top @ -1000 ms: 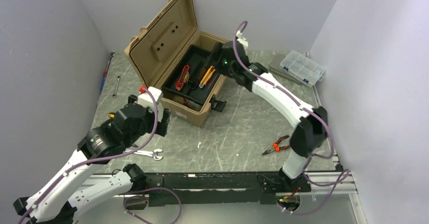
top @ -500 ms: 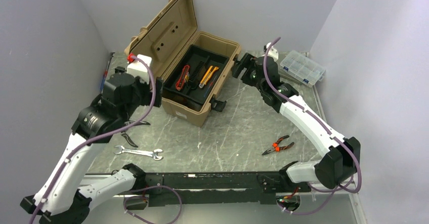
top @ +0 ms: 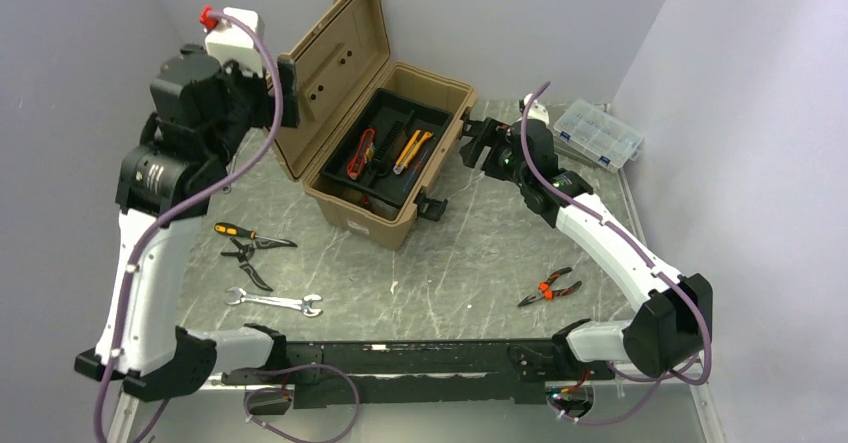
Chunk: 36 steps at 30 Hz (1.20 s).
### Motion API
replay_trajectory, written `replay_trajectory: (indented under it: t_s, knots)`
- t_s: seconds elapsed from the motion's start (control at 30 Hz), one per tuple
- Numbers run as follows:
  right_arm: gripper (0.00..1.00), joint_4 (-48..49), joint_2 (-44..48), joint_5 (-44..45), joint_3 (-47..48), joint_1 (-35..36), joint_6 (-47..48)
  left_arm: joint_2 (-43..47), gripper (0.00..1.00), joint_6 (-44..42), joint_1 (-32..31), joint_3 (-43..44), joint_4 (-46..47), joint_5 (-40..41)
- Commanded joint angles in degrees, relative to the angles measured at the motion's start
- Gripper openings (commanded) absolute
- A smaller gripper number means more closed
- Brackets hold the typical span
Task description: Pack the tool kit
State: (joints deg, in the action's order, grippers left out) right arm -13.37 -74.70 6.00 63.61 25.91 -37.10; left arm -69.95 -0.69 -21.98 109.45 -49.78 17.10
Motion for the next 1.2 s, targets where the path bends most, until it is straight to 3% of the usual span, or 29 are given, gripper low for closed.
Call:
replay_trajectory:
  t_s: [0.0, 0.23, 0.43, 0.6, 0.7, 0.73, 0.83, 0.9, 0.93, 0.97, 1.1, 1.17]
  knots:
    - [0.78, 2.62, 1.24, -1.88, -0.60, -0.58, 1.97, -5.74, 0.99, 0.23, 5.62, 8.43, -3.34, -5.19]
    - [0.75, 2.32, -1.20, -4.06, -1.42, -1.44, 1.98, -13.45, 0.99, 10.17, 24.69, 12.35, -0.91, -27.13]
    - [0.68, 3.86, -3.72, -8.72, -4.35, -2.12, 1.33, -18.82, 0.96, 25.87, 40.24, 6.72, 11.51, -50.94]
    - [0.63, 6.13, -5.99, -11.41, -7.30, -2.13, 0.22, -23.76, 0.87, 30.64, 42.93, 3.36, 15.83, -56.89]
    - [0.62, 8.30, -7.67, -13.10, -9.33, -2.09, -0.85, -24.08, 0.81, 34.64, 42.92, -3.31, 22.44, -61.08]
    - [0.61, 9.24, -8.32, -13.70, -9.84, -2.01, -1.13, -24.15, 0.75, 35.89, 42.94, -5.54, 24.61, -61.96]
    - [0.59, 10.88, -11.31, -14.94, -10.21, -1.99, -1.90, -25.05, 0.35, 39.32, 42.90, -10.02, 30.27, -64.90]
    - [0.53, 10.98, -13.06, -15.04, -9.78, -2.06, -1.97, -26.33, 0.11, 40.17, 42.86, -10.33, 30.87, -65.78]
    - [0.48, 11.00, -13.73, -14.82, -9.46, -2.03, -2.12, -26.90, 0.04, 40.25, 42.83, -10.23, 30.80, -65.94]
    - [0.36, 11.37, -14.39, -14.74, -9.21, -1.95, -2.03, -27.32, 0.00, 40.23, 42.62, -10.10, 30.66, -65.92]
    - [0.00, 12.47, -17.62, -14.22, -7.33, -2.02, -2.10, -28.53, 0.00, 39.45, 40.71, -10.00, 30.48, -66.29]
    - [0.00, 12.93, -19.59, -14.37, -5.90, -2.09, -2.41, -28.70, 0.00, 38.76, 38.98, -9.80, 29.86, -66.97]
